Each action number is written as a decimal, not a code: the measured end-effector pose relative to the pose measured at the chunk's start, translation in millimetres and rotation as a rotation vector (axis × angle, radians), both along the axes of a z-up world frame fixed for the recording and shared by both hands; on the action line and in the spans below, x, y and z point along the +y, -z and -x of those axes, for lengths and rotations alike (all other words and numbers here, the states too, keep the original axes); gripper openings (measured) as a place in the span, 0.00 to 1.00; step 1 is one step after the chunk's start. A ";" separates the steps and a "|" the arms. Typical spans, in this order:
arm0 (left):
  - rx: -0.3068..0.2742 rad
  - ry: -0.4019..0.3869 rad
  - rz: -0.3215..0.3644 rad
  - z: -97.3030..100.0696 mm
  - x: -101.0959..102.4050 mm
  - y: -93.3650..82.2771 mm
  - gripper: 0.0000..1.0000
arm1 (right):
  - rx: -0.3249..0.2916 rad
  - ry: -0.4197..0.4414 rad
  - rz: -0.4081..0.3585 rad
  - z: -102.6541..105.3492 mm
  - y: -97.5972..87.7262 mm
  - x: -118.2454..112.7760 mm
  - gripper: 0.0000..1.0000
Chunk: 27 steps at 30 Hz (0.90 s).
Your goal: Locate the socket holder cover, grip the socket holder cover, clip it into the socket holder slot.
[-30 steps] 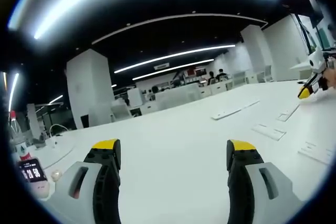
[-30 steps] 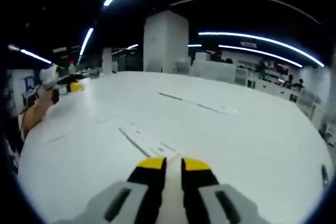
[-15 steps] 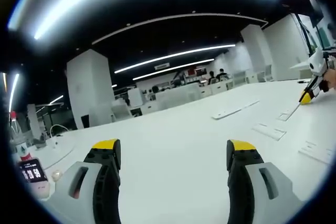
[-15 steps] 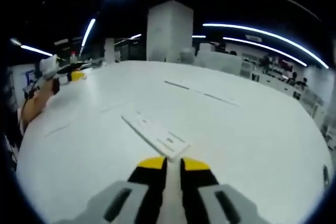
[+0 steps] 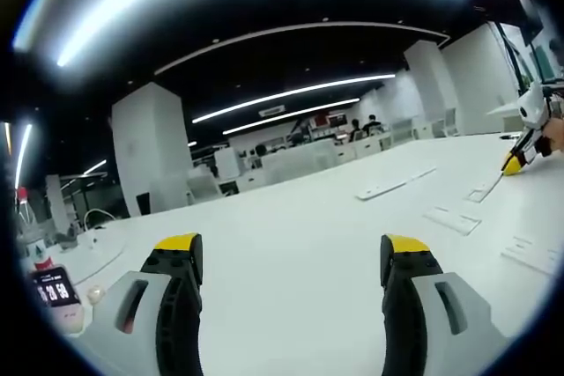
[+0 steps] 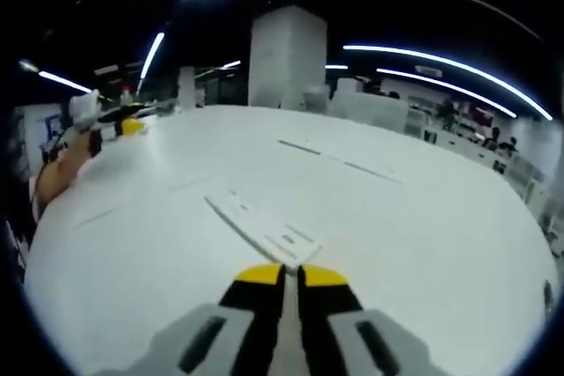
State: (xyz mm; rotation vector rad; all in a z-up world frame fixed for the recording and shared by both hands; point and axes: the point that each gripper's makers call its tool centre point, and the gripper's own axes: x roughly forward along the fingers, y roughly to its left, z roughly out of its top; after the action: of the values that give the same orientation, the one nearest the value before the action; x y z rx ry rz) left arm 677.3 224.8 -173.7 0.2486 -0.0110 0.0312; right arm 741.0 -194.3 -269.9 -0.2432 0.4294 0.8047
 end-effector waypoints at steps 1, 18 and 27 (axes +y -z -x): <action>0.000 0.000 0.000 -1.5 1.9 -1.6 0.81 | 0.000 0.000 -0.001 0.1 0.0 0.1 0.10; -0.008 -0.001 -0.001 0.2 0.2 -2.2 0.81 | -0.004 -0.016 -0.005 -5.4 0.6 0.6 0.10; -0.006 -0.002 0.000 -2.9 3.8 -3.6 0.81 | -0.010 -0.019 -0.007 -7.2 1.5 2.7 0.10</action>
State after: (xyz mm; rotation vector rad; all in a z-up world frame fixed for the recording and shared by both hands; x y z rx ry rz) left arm 680.1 228.6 -170.1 0.2489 -0.0172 0.0340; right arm 748.2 -191.6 -271.4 -0.2445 0.4150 0.8228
